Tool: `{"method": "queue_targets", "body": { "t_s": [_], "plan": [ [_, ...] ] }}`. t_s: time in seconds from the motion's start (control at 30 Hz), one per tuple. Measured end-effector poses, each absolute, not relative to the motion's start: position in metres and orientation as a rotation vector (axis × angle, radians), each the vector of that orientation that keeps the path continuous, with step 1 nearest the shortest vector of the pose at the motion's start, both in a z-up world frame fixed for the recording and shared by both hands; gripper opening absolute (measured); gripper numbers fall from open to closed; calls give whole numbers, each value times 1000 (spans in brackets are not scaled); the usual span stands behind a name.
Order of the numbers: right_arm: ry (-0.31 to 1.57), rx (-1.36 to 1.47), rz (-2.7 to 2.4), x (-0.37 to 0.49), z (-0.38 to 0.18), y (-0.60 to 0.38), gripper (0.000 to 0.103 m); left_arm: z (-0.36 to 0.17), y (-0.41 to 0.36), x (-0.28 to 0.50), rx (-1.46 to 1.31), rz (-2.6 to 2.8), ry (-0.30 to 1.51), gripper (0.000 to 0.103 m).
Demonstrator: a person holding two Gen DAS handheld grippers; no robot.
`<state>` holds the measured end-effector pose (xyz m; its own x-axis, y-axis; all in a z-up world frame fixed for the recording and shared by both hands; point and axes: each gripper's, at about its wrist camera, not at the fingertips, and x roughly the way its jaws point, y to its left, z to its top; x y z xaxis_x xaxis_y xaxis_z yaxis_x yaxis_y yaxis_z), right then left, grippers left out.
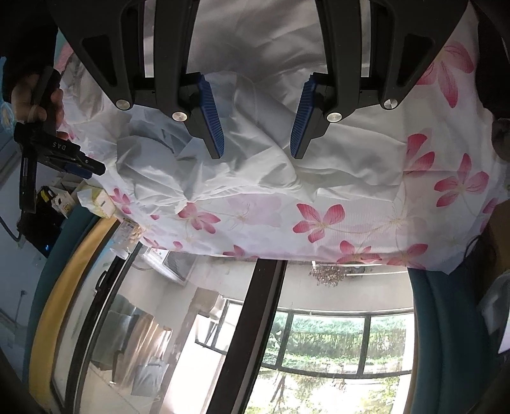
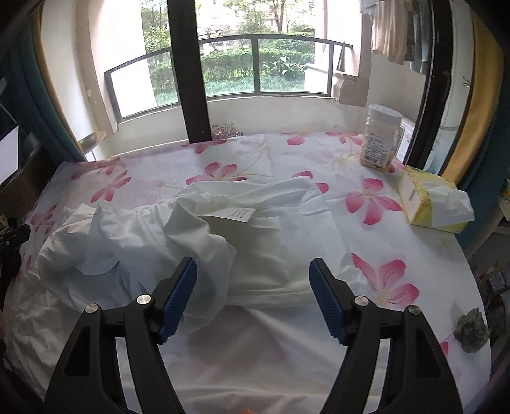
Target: Fold large clothes
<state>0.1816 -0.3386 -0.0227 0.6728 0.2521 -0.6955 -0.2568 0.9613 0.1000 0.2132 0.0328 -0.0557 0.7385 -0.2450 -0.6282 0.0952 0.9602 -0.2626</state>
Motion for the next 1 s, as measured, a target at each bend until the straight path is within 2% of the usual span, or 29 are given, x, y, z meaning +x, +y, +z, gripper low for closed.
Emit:
{"method": "queue_targets", "body": {
  "t_s": [0.33, 0.43, 1.0],
  "plan": [
    [761, 13, 240, 154, -19, -369, 73, -51, 36, 176, -253, -174, 681, 47],
    [767, 23, 226, 145, -25, -378, 73, -54, 34, 165, -263, -170, 681, 52],
    [828, 147, 79, 101, -69, -492, 73, -89, 66, 86, -363, -13, 709, 52]
  ]
}}
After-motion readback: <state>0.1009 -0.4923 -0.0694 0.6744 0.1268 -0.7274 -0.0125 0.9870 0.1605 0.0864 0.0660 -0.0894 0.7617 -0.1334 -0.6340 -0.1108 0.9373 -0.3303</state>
